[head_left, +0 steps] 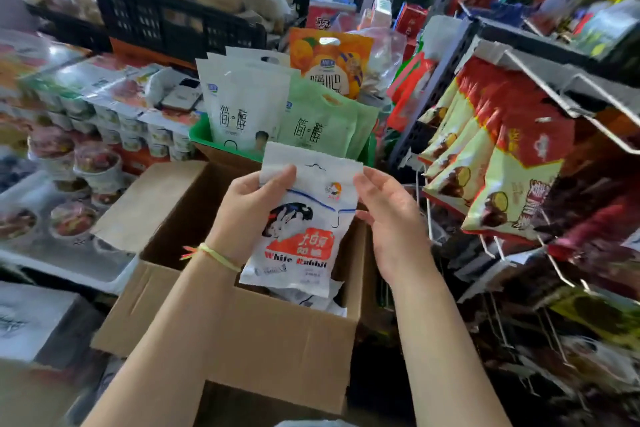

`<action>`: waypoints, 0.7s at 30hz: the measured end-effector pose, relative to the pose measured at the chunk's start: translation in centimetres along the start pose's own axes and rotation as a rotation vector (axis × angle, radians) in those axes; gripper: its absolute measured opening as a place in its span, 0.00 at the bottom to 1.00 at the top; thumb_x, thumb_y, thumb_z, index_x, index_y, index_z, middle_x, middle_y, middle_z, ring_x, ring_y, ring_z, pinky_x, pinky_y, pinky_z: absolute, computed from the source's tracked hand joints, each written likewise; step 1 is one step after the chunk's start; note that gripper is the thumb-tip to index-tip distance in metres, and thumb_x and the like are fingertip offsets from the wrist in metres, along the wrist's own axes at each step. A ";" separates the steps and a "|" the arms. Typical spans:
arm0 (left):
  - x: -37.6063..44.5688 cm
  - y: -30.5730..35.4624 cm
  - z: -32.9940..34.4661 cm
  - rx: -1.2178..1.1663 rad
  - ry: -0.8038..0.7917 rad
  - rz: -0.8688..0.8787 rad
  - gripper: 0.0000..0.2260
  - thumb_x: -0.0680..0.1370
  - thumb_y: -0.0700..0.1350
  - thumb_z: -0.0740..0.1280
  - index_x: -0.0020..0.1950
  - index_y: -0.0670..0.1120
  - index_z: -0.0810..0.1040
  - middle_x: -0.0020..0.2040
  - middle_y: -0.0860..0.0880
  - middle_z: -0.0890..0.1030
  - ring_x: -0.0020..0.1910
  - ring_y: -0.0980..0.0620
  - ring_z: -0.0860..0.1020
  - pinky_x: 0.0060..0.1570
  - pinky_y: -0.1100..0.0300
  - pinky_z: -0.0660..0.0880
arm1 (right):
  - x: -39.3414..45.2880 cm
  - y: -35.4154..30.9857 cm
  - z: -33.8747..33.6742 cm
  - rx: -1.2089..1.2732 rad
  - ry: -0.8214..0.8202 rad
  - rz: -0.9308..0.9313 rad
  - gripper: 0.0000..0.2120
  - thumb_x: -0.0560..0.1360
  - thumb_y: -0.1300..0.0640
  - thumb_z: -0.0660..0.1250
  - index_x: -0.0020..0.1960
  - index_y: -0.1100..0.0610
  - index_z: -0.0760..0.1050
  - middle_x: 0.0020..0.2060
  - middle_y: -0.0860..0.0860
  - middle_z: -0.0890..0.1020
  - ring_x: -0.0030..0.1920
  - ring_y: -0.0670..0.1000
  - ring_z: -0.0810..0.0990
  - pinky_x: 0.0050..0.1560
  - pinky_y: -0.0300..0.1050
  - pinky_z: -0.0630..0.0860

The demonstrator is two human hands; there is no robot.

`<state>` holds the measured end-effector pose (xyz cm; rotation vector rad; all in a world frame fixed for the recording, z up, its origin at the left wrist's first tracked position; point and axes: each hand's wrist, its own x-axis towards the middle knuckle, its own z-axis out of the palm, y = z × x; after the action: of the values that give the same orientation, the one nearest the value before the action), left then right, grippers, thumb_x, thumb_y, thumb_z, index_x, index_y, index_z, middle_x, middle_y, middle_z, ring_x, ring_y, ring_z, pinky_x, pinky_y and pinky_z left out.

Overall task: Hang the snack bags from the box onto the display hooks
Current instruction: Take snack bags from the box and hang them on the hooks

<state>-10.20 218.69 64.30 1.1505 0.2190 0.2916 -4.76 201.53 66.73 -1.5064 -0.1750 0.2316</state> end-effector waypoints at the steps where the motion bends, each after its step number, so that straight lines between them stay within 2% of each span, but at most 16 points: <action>1: -0.3 0.5 0.5 0.000 -0.027 0.002 0.09 0.78 0.46 0.68 0.43 0.43 0.85 0.42 0.39 0.86 0.36 0.44 0.85 0.35 0.55 0.81 | -0.2 -0.4 0.3 0.111 -0.071 0.042 0.16 0.73 0.48 0.73 0.56 0.56 0.80 0.50 0.52 0.86 0.50 0.50 0.85 0.48 0.46 0.80; 3: -0.8 1.1 1.4 0.003 -0.067 0.017 0.08 0.76 0.46 0.69 0.43 0.44 0.85 0.42 0.40 0.86 0.36 0.45 0.85 0.36 0.55 0.81 | -0.7 -1.4 0.9 0.265 -0.119 0.086 0.16 0.74 0.53 0.73 0.55 0.64 0.80 0.52 0.62 0.85 0.50 0.60 0.84 0.52 0.56 0.82; 4: -1.0 1.2 1.8 0.009 -0.082 0.025 0.07 0.75 0.46 0.69 0.43 0.45 0.85 0.42 0.40 0.86 0.37 0.45 0.85 0.37 0.55 0.82 | -0.7 -1.7 1.0 0.295 -0.091 0.097 0.13 0.74 0.56 0.73 0.53 0.64 0.81 0.50 0.63 0.84 0.48 0.61 0.84 0.50 0.57 0.82; 7: -1.4 1.2 3.1 0.035 -0.105 0.045 0.06 0.75 0.45 0.70 0.44 0.46 0.85 0.42 0.40 0.86 0.38 0.44 0.84 0.40 0.53 0.82 | -0.9 -2.1 0.6 0.303 -0.033 0.070 0.06 0.75 0.61 0.71 0.50 0.63 0.81 0.45 0.62 0.84 0.41 0.58 0.84 0.43 0.52 0.83; 12: -1.9 0.5 4.6 0.029 -0.088 0.069 0.09 0.76 0.46 0.70 0.49 0.40 0.82 0.44 0.38 0.85 0.40 0.41 0.84 0.42 0.50 0.81 | -1.6 -2.4 -0.8 0.240 -0.020 -0.025 0.01 0.75 0.61 0.71 0.47 0.57 0.81 0.41 0.56 0.85 0.40 0.56 0.83 0.44 0.51 0.81; 15: -2.3 0.3 5.5 0.025 -0.088 0.058 0.12 0.75 0.48 0.71 0.50 0.39 0.82 0.44 0.37 0.85 0.40 0.40 0.84 0.44 0.49 0.80 | -2.0 -2.5 -1.3 0.176 0.030 -0.107 0.04 0.74 0.62 0.72 0.44 0.54 0.80 0.39 0.56 0.84 0.40 0.56 0.82 0.44 0.52 0.80; 18: -2.5 0.4 6.4 0.016 -0.104 0.051 0.09 0.75 0.47 0.70 0.48 0.41 0.83 0.44 0.37 0.85 0.40 0.40 0.83 0.45 0.47 0.80 | -2.4 -2.9 -2.1 0.154 0.035 -0.152 0.05 0.75 0.63 0.72 0.45 0.54 0.81 0.40 0.55 0.84 0.40 0.55 0.83 0.42 0.50 0.81; 21: -2.8 0.6 7.4 -0.002 -0.152 0.037 0.08 0.73 0.49 0.71 0.46 0.44 0.83 0.44 0.38 0.85 0.40 0.40 0.84 0.44 0.48 0.81 | -3.0 -3.5 -3.3 0.173 0.024 -0.134 0.04 0.75 0.61 0.72 0.50 0.59 0.81 0.43 0.58 0.85 0.43 0.58 0.83 0.46 0.54 0.81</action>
<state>-10.54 211.58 67.86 1.1702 0.0641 0.2358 -6.63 197.35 70.13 -1.3198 -0.2299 0.1185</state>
